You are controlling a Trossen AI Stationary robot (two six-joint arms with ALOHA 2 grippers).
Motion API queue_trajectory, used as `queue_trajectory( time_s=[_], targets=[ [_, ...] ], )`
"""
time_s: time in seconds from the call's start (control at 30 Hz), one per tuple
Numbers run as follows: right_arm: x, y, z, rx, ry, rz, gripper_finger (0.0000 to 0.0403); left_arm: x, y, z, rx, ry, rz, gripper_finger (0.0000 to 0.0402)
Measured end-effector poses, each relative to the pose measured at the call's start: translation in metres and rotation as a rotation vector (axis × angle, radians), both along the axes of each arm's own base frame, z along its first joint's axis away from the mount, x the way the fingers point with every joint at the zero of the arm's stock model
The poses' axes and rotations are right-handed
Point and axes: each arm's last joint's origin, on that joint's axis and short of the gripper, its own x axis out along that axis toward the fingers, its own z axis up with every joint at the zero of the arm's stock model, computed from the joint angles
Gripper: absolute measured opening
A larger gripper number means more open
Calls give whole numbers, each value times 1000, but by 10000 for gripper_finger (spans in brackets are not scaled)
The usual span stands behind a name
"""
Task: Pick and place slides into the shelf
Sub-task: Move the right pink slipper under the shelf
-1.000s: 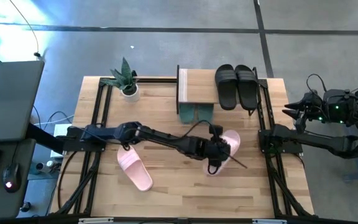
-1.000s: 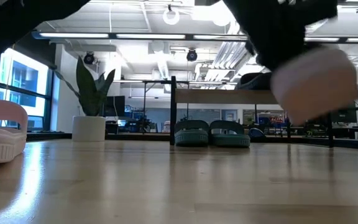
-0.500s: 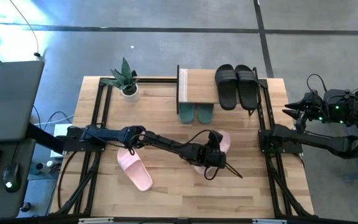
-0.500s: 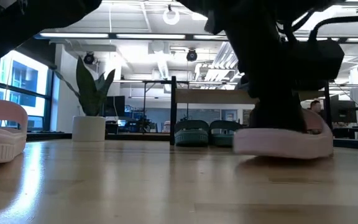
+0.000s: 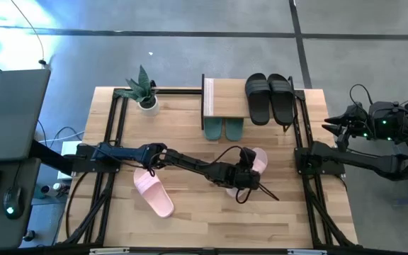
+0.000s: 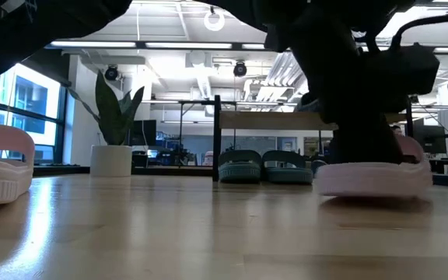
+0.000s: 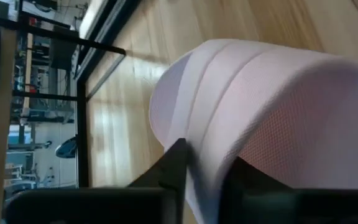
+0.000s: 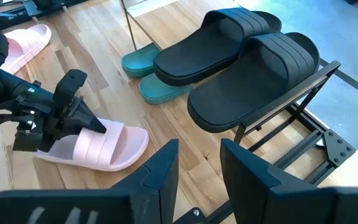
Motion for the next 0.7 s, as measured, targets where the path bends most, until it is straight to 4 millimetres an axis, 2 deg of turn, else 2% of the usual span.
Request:
queue_trajectory(
  time_s=[0.4, 0.57, 0.7],
  targets=[
    [0, 0, 0, -11, 6, 9, 110, 3, -4, 3, 3, -51, 1, 191],
    [0, 0, 0, -11, 6, 9, 110, 2, -7, 7, 45, -62, 35, 227],
    [0, 0, 0, -13, 8, 11, 110, 2, -15, 18, 87, -109, 67, 243]
  ],
)
